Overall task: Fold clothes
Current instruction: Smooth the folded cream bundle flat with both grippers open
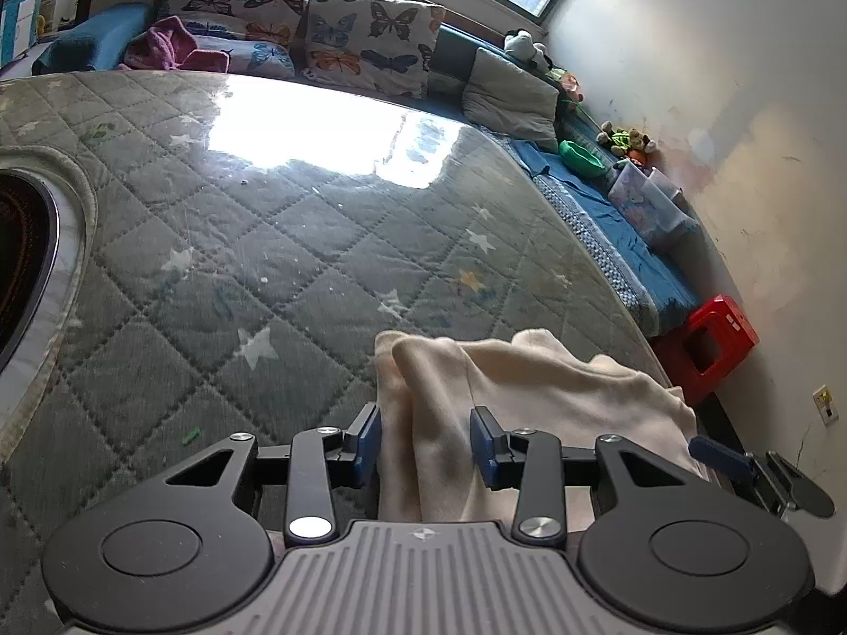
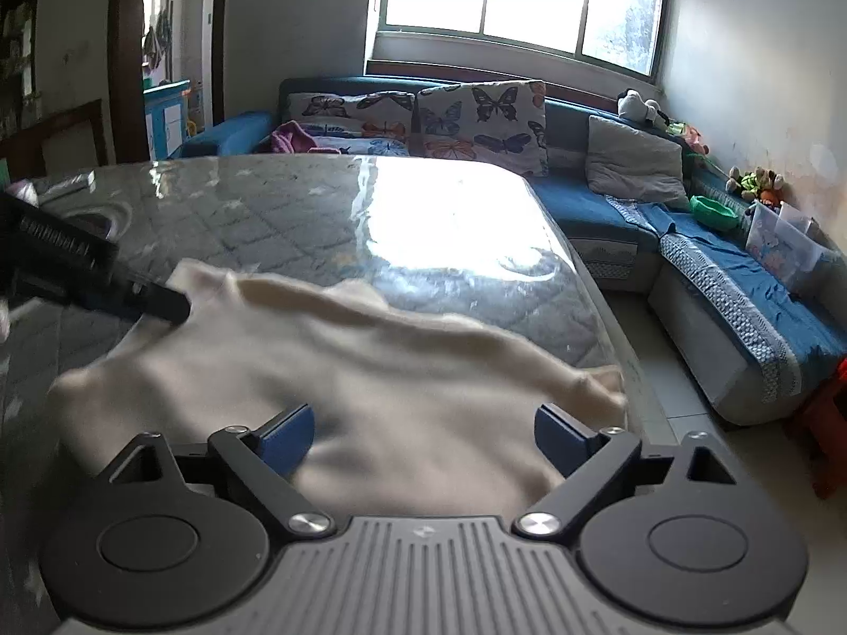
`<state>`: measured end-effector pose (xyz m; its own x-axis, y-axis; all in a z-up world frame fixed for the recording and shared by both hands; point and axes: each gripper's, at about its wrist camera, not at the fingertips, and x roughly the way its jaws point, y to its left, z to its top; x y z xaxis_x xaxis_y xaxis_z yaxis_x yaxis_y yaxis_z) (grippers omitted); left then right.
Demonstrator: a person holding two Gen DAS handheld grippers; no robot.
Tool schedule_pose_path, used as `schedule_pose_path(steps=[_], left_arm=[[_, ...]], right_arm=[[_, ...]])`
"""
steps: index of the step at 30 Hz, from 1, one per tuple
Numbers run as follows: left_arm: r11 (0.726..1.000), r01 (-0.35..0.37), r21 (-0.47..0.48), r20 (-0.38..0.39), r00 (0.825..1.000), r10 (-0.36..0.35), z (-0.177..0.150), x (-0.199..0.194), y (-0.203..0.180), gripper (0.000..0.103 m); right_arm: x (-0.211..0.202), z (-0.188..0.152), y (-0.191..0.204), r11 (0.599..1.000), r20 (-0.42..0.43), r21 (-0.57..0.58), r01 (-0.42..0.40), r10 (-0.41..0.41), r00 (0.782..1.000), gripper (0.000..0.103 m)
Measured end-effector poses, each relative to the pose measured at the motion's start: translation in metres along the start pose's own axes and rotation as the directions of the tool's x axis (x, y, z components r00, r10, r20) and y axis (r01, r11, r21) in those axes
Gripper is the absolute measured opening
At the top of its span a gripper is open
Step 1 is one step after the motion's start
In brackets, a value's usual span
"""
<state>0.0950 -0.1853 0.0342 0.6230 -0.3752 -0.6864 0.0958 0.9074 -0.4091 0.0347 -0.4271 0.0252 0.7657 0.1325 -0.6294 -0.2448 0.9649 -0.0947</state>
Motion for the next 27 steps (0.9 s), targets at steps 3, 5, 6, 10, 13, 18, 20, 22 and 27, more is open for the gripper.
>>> schedule_pose_path(steps=[3, 5, 6, 10, 13, 18, 20, 22, 27], left_arm=[[1.0, 0.001, 0.029, 0.006, 1.0, -0.001, -0.008, -0.006, -0.004, 0.044], [0.999, 0.001, 0.045, 0.006, 1.0, -0.002, -0.013, -0.009, -0.006, 0.045], [0.999, 0.005, 0.046, 0.004, 1.0, -0.005, -0.016, -0.01, -0.006, 0.046], [0.999, 0.014, 0.046, 0.0, 1.0, -0.014, -0.024, -0.013, -0.008, 0.048], [0.998, 0.004, 0.063, 0.0, 1.0, -0.004, -0.028, -0.012, -0.009, 0.049], [0.997, -0.006, 0.08, 0.006, 1.0, 0.005, -0.031, -0.016, -0.007, 0.05], [0.997, -0.002, 0.081, 0.011, 1.0, 0.002, -0.033, -0.019, -0.006, 0.05], [0.996, -0.003, 0.092, 0.013, 1.0, 0.002, -0.036, -0.022, -0.007, 0.05], [0.989, -0.022, 0.144, 0.019, 1.0, 0.019, -0.047, -0.029, -0.009, 0.05]], right_arm=[[-0.009, -0.01, 0.006, 1.0, 0.015, -0.017, 0.018, -0.018, 1.0, 0.095], [-0.012, -0.012, 0.008, 0.999, 0.022, -0.02, 0.027, -0.027, 0.999, 0.096], [-0.013, -0.013, 0.009, 0.999, 0.025, -0.021, 0.032, -0.032, 0.999, 0.097], [-0.019, -0.017, 0.012, 0.998, 0.04, -0.026, 0.051, -0.05, 0.998, 0.097], [-0.022, -0.021, 0.013, 0.998, 0.044, -0.025, 0.064, -0.063, 0.997, 0.099], [-0.026, -0.031, 0.006, 0.997, 0.036, 0.0, 0.074, -0.074, 0.997, 0.099], [-0.033, -0.032, 0.0, 0.996, 0.056, 0.03, 0.086, -0.087, 0.995, 0.099], [-0.038, -0.034, -0.007, 0.991, 0.066, 0.062, 0.115, -0.119, 0.991, 0.099], [-0.041, -0.043, -0.025, 0.975, 0.048, 0.107, 0.192, -0.198, 0.979, 0.099]])
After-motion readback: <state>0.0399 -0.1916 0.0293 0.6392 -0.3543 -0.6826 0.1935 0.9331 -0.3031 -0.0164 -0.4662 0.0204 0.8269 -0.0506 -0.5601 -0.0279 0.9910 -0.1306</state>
